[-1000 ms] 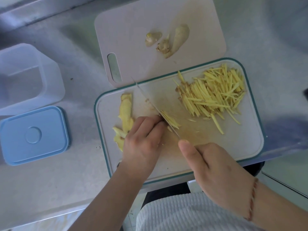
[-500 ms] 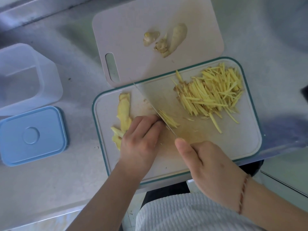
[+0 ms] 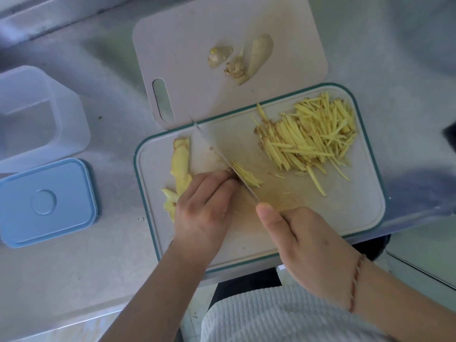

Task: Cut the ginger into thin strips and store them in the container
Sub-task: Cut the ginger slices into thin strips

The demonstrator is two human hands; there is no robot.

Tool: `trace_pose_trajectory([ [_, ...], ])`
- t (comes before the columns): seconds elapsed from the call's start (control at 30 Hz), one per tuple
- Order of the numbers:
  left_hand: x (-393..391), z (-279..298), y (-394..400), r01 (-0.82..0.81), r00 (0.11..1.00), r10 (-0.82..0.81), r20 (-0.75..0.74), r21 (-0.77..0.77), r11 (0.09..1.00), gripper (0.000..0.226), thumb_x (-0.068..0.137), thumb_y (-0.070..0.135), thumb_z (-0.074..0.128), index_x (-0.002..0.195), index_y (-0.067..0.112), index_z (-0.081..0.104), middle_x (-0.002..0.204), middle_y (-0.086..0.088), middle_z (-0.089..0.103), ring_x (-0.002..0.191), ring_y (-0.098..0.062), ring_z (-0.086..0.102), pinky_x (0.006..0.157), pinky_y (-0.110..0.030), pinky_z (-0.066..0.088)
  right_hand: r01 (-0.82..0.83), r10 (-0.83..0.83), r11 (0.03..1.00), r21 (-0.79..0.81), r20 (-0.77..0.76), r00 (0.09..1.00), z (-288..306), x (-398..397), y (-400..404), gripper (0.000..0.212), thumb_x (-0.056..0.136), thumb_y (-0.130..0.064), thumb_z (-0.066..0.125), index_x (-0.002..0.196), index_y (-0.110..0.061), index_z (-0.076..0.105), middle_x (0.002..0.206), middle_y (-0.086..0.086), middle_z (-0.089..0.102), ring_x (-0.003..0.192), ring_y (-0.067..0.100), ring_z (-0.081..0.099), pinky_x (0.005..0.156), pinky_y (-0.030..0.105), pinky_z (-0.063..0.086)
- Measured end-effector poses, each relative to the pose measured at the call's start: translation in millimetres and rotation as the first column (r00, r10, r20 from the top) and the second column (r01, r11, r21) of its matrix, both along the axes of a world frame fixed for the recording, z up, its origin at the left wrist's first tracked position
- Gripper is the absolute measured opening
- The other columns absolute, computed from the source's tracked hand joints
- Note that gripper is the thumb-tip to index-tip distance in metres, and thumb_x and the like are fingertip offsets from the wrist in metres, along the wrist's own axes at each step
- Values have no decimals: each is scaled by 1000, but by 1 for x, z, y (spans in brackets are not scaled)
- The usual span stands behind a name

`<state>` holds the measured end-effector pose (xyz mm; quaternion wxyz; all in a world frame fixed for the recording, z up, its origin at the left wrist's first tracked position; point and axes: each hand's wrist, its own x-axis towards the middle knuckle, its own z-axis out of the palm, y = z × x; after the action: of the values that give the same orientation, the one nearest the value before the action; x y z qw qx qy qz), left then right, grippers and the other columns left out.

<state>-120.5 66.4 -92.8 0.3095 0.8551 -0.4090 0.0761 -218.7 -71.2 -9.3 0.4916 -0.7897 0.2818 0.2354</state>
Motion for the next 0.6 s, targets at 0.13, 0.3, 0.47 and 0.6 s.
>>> trace_pose_trajectory([
  [0.13,2,1,0,15,1000,-15,-6,-1,1000,11,92,-1,66,88,-2,77,94,-11,74,83,-25,65,80,-24,51,-11,12,999,-31,45,999,-7,17,0,64,82,-70,17,49,-16,28,37,-6,24,37,11,27,41,23,30],
  [0.3,3,3,-1,14,1000,-14,-3,-32,999,34,103,2,48,87,-2,77,93,-12,74,84,-25,66,81,-26,53,-9,10,1000,-25,23,1000,5,-8,-2,60,82,-68,20,51,-17,24,40,-3,22,41,12,25,44,23,28],
  [0.47,1,7,0,-7,1000,7,24,-16,1000,9,84,-7,74,82,1,78,88,-8,76,82,-19,66,81,-19,50,-3,4,997,-76,11,1000,7,-22,-1,67,84,-76,16,50,-19,23,41,-2,27,43,14,27,44,23,28],
  [0.6,1,13,-2,-7,999,7,43,10,1000,9,78,-5,79,76,4,78,83,-4,76,75,-18,68,72,-19,48,-9,9,997,-74,4,1000,4,-25,0,67,74,-81,13,50,-19,24,41,-2,31,41,15,30,42,21,28],
])
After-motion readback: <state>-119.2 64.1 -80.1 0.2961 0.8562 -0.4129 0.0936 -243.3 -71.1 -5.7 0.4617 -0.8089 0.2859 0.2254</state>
